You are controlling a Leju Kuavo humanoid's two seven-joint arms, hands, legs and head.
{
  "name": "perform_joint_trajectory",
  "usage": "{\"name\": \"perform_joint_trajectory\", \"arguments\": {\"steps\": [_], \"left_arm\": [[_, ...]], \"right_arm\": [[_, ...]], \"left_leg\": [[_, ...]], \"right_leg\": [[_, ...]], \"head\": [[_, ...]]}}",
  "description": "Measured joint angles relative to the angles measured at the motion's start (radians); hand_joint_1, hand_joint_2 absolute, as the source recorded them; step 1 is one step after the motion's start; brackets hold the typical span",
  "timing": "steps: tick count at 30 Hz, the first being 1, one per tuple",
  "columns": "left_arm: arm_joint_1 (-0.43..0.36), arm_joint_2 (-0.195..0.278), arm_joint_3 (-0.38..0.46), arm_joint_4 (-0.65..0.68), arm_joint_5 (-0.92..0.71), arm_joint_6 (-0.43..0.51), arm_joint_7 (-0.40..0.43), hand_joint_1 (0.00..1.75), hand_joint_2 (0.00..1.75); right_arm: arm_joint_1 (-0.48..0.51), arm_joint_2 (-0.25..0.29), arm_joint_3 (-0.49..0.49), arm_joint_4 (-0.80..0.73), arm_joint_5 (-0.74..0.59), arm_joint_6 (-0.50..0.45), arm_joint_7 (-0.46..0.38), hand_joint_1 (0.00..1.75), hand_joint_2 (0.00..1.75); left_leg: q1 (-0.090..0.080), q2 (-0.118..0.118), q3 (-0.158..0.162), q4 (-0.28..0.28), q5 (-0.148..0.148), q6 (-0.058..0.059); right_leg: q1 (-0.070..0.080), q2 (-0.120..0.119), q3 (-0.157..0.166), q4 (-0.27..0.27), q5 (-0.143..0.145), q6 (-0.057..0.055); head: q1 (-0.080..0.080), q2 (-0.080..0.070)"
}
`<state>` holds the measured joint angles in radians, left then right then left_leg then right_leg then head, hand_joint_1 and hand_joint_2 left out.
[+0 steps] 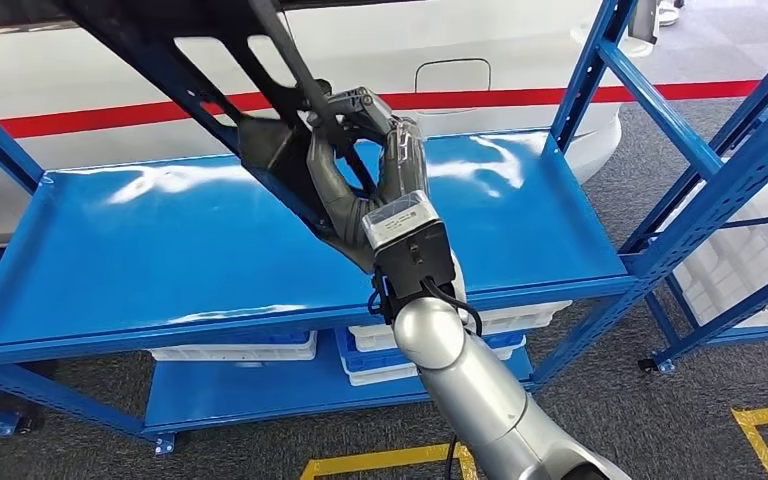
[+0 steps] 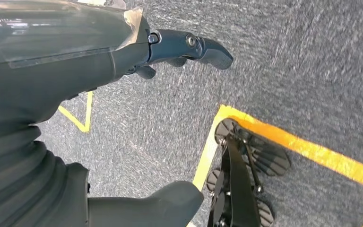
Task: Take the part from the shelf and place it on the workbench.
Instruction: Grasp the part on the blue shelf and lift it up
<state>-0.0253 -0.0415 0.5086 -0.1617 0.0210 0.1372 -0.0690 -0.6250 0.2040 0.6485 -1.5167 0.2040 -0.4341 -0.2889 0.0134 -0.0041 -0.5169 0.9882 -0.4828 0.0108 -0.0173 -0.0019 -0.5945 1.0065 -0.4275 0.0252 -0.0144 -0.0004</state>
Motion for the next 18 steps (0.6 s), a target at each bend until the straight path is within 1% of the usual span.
{"name": "perform_joint_trajectory", "arguments": {"steps": [1,2,3,4,5,6,7,8,9,10,11,12,13,14,15,16,17,18], "left_arm": [[-0.001,0.0,0.0,0.0,0.0,0.0,0.0,0.0,1.75],[-0.002,0.0,0.0,0.0,0.0,0.0,0.0,0.0,1.75],[-0.004,-0.001,0.0,0.0,0.0,0.0,0.001,0.0,1.75],[-0.004,-0.001,0.0,0.0,0.0,0.0,0.001,0.0,1.75],[-0.005,-0.001,0.0,0.0,0.0,0.0,0.001,0.0,1.75],[-0.005,-0.001,0.0,0.0,0.0,0.0,0.001,0.0,1.75],[-0.005,-0.001,0.0,0.0,0.0,0.0,0.002,0.0,1.75],[-0.005,-0.001,0.0,0.0,0.0,0.001,0.002,0.0,1.75],[-0.005,-0.001,0.0,0.0,0.0,0.002,0.003,0.0,1.75],[-0.005,-0.002,0.0,0.0,0.0,0.003,0.004,0.0,1.75],[-0.005,-0.003,0.0,0.0,0.0,0.005,0.005,0.0,1.75],[-0.005,-0.003,0.0,0.0,0.0,0.008,0.005,0.0,1.75],[-0.005,-0.004,0.0,0.0,0.0,0.009,0.005,0.0,1.75],[-0.005,-0.004,0.0,0.0,-0.001,0.01,0.006,0.0,1.75],[-0.005,-0.003,0.0,0.0,-0.001,0.011,0.006,0.0,1.75],[-0.004,-0.003,0.0,0.0,-0.003,0.011,0.006,0.0,1.75],[-0.004,-0.003,0.0,0.0,-0.004,0.011,0.005,0.0,1.75],[-0.003,-0.003,0.0,0.001,-0.006,0.011,0.005,0.0,1.75]], "right_arm": [[-0.001,-0.002,0.0,0.0,0.0,0.0,0.0,1.75,1.75],[-0.002,-0.004,0.0,0.0,0.0,0.0,0.0,1.75,1.75],[-0.002,-0.006,0.0,0.0,0.0,0.0,0.0,1.75,1.75],[-0.002,-0.008,0.0,0.0,0.0,0.0,0.0,1.75,1.75],[-0.002,-0.011,0.0,0.0,-0.001,0.0,0.0,1.75,1.75],[-0.001,-0.013,0.0,0.0,-0.003,0.0,0.0,1.75,1.75],[-0.001,-0.016,0.0,0.001,-0.006,0.0,0.0,1.75,1.75],[-0.001,-0.018,0.0,0.001,-0.008,0.0,-0.001,1.75,1.75],[-0.001,-0.019,0.0,0.001,-0.011,0.0,-0.001,1.75,1.75],[-0.002,-0.02,0.0,0.001,-0.013,0.0,-0.002,1.75,1.75],[-0.002,-0.019,0.0,0.001,-0.015,-0.001,-0.004,1.75,1.75],[-0.003,-0.019,0.0,0.001,-0.017,-0.002,-0.005,1.75,1.75],[-0.005,-0.019,0.0,0.001,-0.018,-0.003,-0.006,1.75,1.75],[-0.006,-0.019,0.0,0.001,-0.018,-0.006,-0.008,1.75,1.75],[-0.008,-0.019,0.0,0.002,-0.018,-0.009,-0.01,1.75,1.75],[-0.01,-0.019,0.0,0.002,-0.018,-0.014,-0.012,1.75,1.75],[-0.011,-0.018,0.0,0.002,-0.018,-0.018,-0.013,1.75,1.75],[-0.012,-0.018,0.0,0.002,-0.018,-0.023,-0.014,1.75,1.75]], "left_leg": [[0.001,0.003,-0.006,-0.006,0.011,0.011],[0.002,0.005,-0.014,-0.012,0.023,0.022],[0.002,0.008,-0.024,-0.015,0.034,0.029],[0.0,0.008,-0.036,-0.016,0.043,0.033],[-0.002,0.008,-0.049,-0.015,0.051,0.035],[-0.004,0.009,-0.062,-0.013,0.06,0.036],[-0.005,0.009,-0.076,-0.011,0.069,0.035],[-0.007,0.009,-0.089,-0.007,0.077,0.034],[-0.007,0.009,-0.101,-0.004,0.084,0.032],[-0.008,0.008,-0.112,0.001,0.091,0.029],[-0.009,0.007,-0.12,0.004,0.098,0.025],[-0.01,0.007,-0.125,0.006,0.105,0.019],[-0.01,0.007,-0.128,0.007,0.113,0.013],[-0.01,0.007,-0.129,0.006,0.12,0.007],[-0.008,0.005,-0.131,0.006,0.124,0.001],[-0.006,0.004,-0.136,0.013,0.114,-0.005],[-0.004,0.002,-0.146,0.033,0.086,-0.01],[-0.001,0.001,-0.16,0.074,0.04,-0.016]], "right_leg": [[0.001,0.001,-0.01,0.013,-0.013,0.002],[0.003,0.001,-0.025,0.044,-0.039,-0.001],[0.004,0.002,-0.046,0.095,-0.078,-0.009],[0.005,0.002,-0.069,0.159,-0.119,-0.016],[0.005,0.002,-0.085,0.222,-0.149,-0.018],[0.005,0.002,-0.091,0.266,-0.164,-0.015],[0.005,0.002,-0.081,0.278,-0.161,-0.008],[0.005,0.002,-0.053,0.254,-0.144,0.0],[0.005,0.002,-0.01,0.197,-0.121,0.006],[0.006,0.002,0.039,0.122,-0.109,0.006],[0.009,0.002,0.084,0.054,-0.104,0.002],[0.013,0.002,0.11,0.005,-0.105,-0.004],[0.017,0.002,0.12,-0.02,-0.109,-0.01],[0.02,0.003,0.119,-0.026,-0.106,-0.015],[0.013,0.002,0.112,-0.027,-0.098,-0.023],[0.009,0.0,0.108,-0.029,-0.09,-0.031],[0.003,-0.002,0.103,-0.031,-0.079,-0.041],[-0.002,-0.003,0.094,-0.033,-0.067,-0.049]], "head": [[0.002,0.0],[0.004,0.0],[0.006,0.0],[0.008,0.0],[0.009,0.0],[0.009,0.0],[0.009,0.0],[0.009,0.0],[0.009,0.0],[0.009,0.0],[0.008,0.0],[0.008,0.0],[0.008,0.0],[0.009,0.0],[0.01,0.0],[0.01,0.0],[0.008,0.0],[0.006,0.0]]}}
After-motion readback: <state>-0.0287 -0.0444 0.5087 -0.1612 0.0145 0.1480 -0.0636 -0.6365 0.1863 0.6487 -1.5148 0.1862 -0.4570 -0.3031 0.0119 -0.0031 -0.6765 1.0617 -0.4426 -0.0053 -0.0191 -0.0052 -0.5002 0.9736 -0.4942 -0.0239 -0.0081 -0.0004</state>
